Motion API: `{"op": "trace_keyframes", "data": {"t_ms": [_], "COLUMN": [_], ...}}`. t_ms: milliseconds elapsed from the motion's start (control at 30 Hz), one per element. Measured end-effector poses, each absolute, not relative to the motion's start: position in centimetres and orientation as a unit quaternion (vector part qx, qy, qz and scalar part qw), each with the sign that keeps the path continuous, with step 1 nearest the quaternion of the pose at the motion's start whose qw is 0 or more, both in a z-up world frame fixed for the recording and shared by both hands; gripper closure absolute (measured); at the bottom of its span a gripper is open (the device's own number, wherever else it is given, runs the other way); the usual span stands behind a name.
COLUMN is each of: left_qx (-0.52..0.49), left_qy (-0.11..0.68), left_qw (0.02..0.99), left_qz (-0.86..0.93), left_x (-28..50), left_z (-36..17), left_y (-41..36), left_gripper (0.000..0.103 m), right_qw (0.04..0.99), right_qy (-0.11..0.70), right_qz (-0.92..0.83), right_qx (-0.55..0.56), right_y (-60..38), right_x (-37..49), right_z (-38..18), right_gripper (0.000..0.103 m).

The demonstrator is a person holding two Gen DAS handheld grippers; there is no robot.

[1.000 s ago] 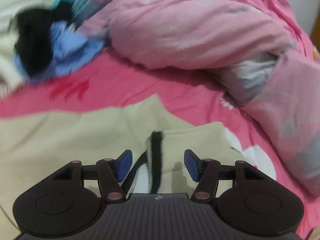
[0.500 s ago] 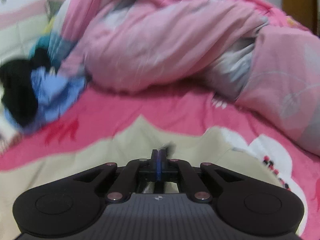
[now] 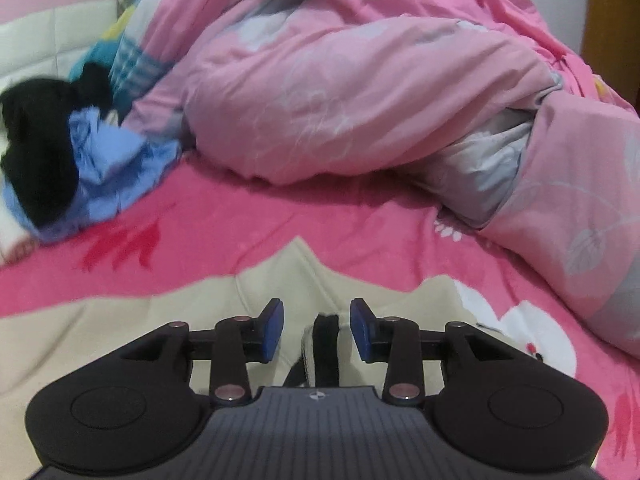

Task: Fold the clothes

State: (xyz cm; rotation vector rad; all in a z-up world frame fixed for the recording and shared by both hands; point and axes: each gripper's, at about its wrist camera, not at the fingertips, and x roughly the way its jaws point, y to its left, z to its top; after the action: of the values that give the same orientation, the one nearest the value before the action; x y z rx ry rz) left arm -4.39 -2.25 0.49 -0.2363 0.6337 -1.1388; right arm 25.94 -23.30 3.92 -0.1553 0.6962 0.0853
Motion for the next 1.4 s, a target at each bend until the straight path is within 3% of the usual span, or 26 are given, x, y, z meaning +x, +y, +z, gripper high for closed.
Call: {"op": "trace_keyframes", "data": {"t_ms": [100,167,267,567,867,1067,1233,1400], "left_qx": [-0.11,-0.111,-0.112,-0.114,-0.112,-0.101,-0.093,-0.067], "left_qy": [0.293,0.293,0.292,0.287,0.287,0.282,0.274,0.277], "left_qw": [0.789,0.789,0.789,0.794,0.793,0.794,0.793,0.793], "left_qz": [-0.529,-0.529,-0.529,-0.524,-0.526,-0.529,-0.536,-0.538], "left_x": [-4.4,-4.4,-4.4,-4.5,-4.7,-5.1,-5.6,-6.4], "left_z": [0.5,0.5,0.4,0.0,0.0,0.2,0.5,1.7], "left_y": [-2.3,-2.4,-2.5,-2.3,-2.1,-2.0,-1.9,-1.5], "left_gripper": [0.05,0.05,0.05,0.05,0.05,0.05,0.05,0.05], "right_qw": [0.934,0.935,0.943,0.956,0.941,0.942,0.959,0.966], "right_qy": [0.35,0.351,0.333,0.283,0.331,0.319,0.256,0.234], "right_qz": [0.024,0.017,0.012,0.047,0.036,0.037,0.018,-0.045], "right_qx": [-0.07,-0.049,-0.017,0.064,0.059,0.102,0.119,0.097], "right_y": [-23.6,-24.3,-25.3,-26.9,-25.9,-29.1,-35.0,-39.7], "right_x": [26.8,26.9,26.2,26.3,29.3,24.8,12.2,-3.0], "right_z": [2.9,2.6,3.1,6.2,0.1,7.7,17.9,23.5], "right_gripper": [0.066,0.082,0.087,0.087,0.083,0.081,0.08,0.079]}}
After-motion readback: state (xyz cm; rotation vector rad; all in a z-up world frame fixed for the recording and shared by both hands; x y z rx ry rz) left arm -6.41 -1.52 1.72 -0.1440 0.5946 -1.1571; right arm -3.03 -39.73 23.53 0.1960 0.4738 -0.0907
